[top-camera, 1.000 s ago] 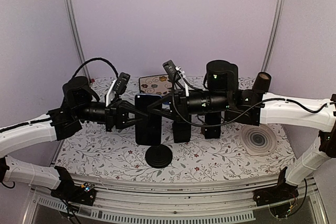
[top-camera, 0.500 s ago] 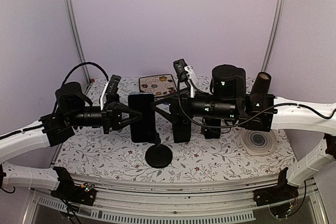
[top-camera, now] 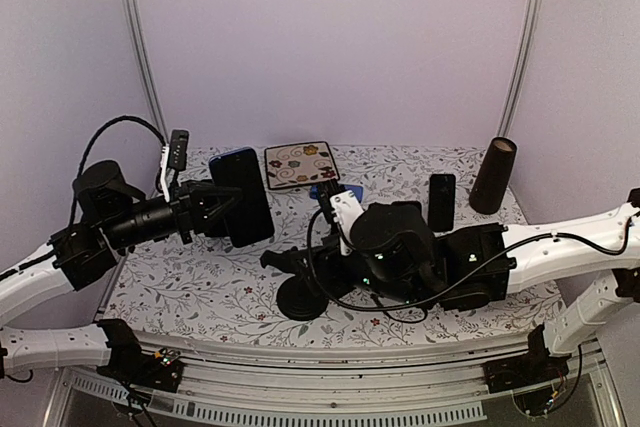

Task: Place the phone on the phone stand
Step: Adjust the phone stand at the center of the board, then hold the phone stand at the center of the board.

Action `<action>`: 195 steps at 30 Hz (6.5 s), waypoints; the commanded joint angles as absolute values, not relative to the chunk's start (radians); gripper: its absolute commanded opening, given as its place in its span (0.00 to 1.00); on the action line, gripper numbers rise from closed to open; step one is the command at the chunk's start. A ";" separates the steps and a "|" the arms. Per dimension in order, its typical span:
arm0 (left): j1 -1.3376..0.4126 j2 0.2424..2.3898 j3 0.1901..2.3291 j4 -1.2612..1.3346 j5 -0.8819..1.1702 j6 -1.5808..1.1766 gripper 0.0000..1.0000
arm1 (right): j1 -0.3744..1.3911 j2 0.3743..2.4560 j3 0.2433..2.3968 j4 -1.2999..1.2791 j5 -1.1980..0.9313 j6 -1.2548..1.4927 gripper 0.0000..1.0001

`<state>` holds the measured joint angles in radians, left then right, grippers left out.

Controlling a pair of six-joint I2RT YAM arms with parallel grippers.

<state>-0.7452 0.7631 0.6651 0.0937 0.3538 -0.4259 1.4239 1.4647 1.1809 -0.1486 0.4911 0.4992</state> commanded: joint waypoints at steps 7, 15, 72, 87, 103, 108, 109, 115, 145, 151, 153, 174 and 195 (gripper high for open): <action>-0.731 0.759 0.687 0.092 0.287 -0.410 0.00 | 1.454 1.573 1.304 -0.380 0.593 0.627 0.63; -0.732 0.765 0.679 0.104 0.285 -0.416 0.00 | 1.454 1.637 1.337 -0.370 0.552 0.625 0.64; -0.733 0.812 0.623 0.248 0.518 -0.445 0.00 | 1.427 1.598 1.261 -0.394 0.591 0.712 0.07; -0.735 0.773 0.553 0.318 0.569 -0.438 0.00 | 1.407 1.561 1.218 -0.181 0.488 0.575 0.02; -0.735 0.764 0.545 0.322 0.569 -0.426 0.00 | 1.375 1.591 1.196 -0.053 0.383 0.372 0.06; -0.735 0.764 0.543 0.325 0.569 -0.426 0.00 | 1.375 1.597 1.195 -0.076 0.402 0.371 0.15; -0.733 0.764 0.542 0.325 0.570 -0.426 0.00 | 1.375 1.597 1.194 -0.080 0.406 0.370 0.16; -0.734 0.761 0.536 0.331 0.577 -0.431 0.00 | 1.373 1.595 1.180 -0.083 0.411 0.374 0.28; -0.757 0.790 0.523 0.438 0.618 -0.451 0.00 | 1.311 1.357 0.791 0.328 0.315 0.182 0.61; -0.804 0.829 0.508 0.540 0.607 -0.461 0.00 | 1.299 1.396 0.811 0.345 0.273 0.178 0.57; -0.821 0.840 0.507 0.564 0.597 -0.459 0.00 | 1.294 1.411 0.809 0.371 0.240 0.169 0.53; -0.837 0.813 0.502 0.563 0.561 -0.439 0.00 | 1.258 1.510 0.807 0.468 0.139 0.122 0.36; -0.860 0.875 0.481 0.625 0.588 -0.441 0.00 | 1.258 1.525 0.834 0.463 0.162 0.143 0.30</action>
